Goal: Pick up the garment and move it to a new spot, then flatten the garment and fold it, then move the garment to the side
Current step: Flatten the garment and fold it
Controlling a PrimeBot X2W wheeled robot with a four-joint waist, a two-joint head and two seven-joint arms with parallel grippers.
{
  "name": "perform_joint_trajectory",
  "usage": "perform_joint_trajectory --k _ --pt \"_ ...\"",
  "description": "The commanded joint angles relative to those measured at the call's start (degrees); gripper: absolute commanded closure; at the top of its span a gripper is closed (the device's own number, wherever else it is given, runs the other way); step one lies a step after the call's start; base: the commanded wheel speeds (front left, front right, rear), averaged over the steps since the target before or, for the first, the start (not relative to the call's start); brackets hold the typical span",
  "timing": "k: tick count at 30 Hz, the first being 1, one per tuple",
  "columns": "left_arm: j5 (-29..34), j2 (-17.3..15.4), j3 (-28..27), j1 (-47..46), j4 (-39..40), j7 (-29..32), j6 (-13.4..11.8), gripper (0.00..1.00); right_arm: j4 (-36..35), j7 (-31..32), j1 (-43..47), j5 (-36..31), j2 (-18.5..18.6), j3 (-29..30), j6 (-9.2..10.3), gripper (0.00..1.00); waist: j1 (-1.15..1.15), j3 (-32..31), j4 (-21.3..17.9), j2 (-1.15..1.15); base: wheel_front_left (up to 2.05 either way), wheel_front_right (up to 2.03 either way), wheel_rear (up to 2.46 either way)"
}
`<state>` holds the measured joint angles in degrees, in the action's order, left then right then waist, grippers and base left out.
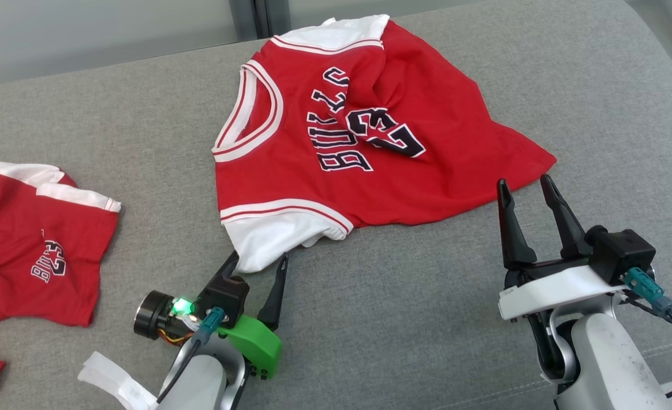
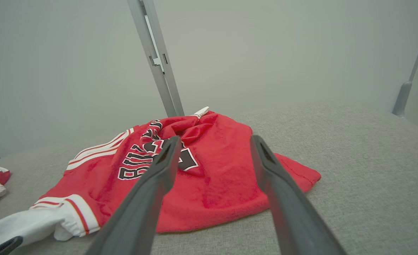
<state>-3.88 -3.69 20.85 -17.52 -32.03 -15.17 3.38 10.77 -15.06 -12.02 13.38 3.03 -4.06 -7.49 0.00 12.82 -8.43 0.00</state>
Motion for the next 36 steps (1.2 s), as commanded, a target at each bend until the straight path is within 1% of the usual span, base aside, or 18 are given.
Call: perform_joint_trajectory --k 1,2,5,15,20,24,30,36 --pt "0.0 -0.2 0.0 0.6 0.7 0.0 0.5 0.83 0.0 -0.2 -0.4 -0.2 0.0 0.2 0.00 0.00 0.00 -0.2 0.2 0.00 0.00 0.00 0.00" --pt "0.0 -0.2 0.1 0.9 1.4 0.0 0.8 1.00 0.1 -0.2 -0.4 -0.2 0.0 0.3 0.00 0.00 0.00 -0.3 0.3 0.00 0.00 0.00 0.00" --pt "-0.4 -0.2 -0.1 1.8 3.1 0.0 1.2 1.00 0.4 -0.2 -0.1 -0.2 0.0 0.5 0.00 0.00 0.00 -1.0 0.8 0.00 0.00 0.00 0.00" --pt "-4.1 0.4 -5.8 6.5 13.7 0.0 2.1 1.00 2.6 -0.2 1.3 0.4 -0.1 -0.1 0.00 0.00 0.00 -4.5 3.2 0.00 0.00 0.00 0.00" --pt "-5.8 0.6 -6.9 9.3 16.5 0.0 3.0 1.00 3.8 -0.2 1.8 0.2 -0.1 0.1 0.00 0.00 0.00 -6.2 4.4 0.00 0.00 0.00 0.00" --pt "-5.6 0.7 -6.6 10.0 14.2 0.0 3.5 1.00 4.8 -0.2 1.2 0.1 -0.1 -0.8 -0.01 0.00 0.00 -6.4 4.2 0.00 0.00 0.00 0.00" --pt "-4.0 -0.5 -7.0 5.5 4.9 0.0 3.5 1.00 5.4 -0.2 -0.5 0.1 -0.1 -2.7 -0.01 0.00 0.00 -4.6 2.1 0.00 0.00 0.00 0.00" --pt "-2.7 -2.1 -8.3 -0.5 -4.6 0.0 1.5 1.00 5.3 -0.2 -1.5 0.6 -0.1 -2.8 -0.01 0.00 0.00 -2.1 0.0 0.00 0.00 0.00 0.00"
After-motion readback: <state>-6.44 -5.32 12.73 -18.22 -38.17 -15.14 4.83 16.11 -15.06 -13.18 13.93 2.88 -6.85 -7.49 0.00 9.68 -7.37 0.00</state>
